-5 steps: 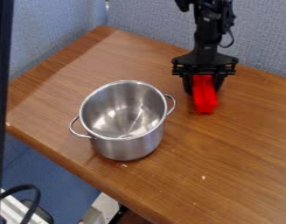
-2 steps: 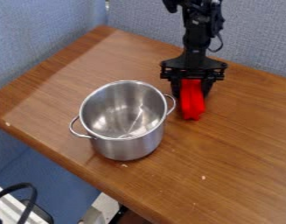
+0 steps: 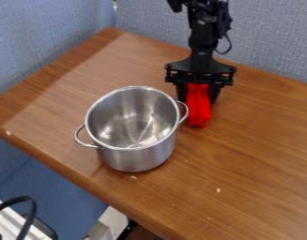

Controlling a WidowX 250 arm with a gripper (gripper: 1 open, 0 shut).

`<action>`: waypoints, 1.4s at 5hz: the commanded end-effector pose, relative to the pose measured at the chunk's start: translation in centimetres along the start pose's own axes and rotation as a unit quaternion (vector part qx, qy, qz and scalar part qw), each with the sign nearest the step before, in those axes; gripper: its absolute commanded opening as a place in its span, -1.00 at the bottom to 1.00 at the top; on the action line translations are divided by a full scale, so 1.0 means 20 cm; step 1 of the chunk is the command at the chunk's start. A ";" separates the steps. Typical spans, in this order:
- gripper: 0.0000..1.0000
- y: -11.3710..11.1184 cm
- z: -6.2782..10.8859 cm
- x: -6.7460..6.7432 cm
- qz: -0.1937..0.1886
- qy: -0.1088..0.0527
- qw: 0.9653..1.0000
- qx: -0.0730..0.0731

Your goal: Put the red object in the metal pot

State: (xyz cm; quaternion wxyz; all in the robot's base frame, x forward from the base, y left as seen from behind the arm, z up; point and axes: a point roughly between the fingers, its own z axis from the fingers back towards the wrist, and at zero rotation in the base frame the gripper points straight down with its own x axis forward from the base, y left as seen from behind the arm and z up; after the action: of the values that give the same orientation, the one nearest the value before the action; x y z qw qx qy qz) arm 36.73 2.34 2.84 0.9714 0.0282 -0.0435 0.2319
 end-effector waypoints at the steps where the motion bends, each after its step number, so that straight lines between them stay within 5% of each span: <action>1: -1.00 0.00 0.15 0.09 0.015 -0.046 0.999 -0.020; 5: -1.00 0.00 0.11 0.02 0.050 -0.046 0.997 -0.022; 7: -1.00 -0.03 0.09 0.01 0.017 -0.047 0.998 -0.028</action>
State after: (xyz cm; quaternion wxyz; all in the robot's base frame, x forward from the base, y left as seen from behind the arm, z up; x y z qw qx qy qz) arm 36.56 2.29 2.66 0.9636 0.0162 -0.0706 0.2572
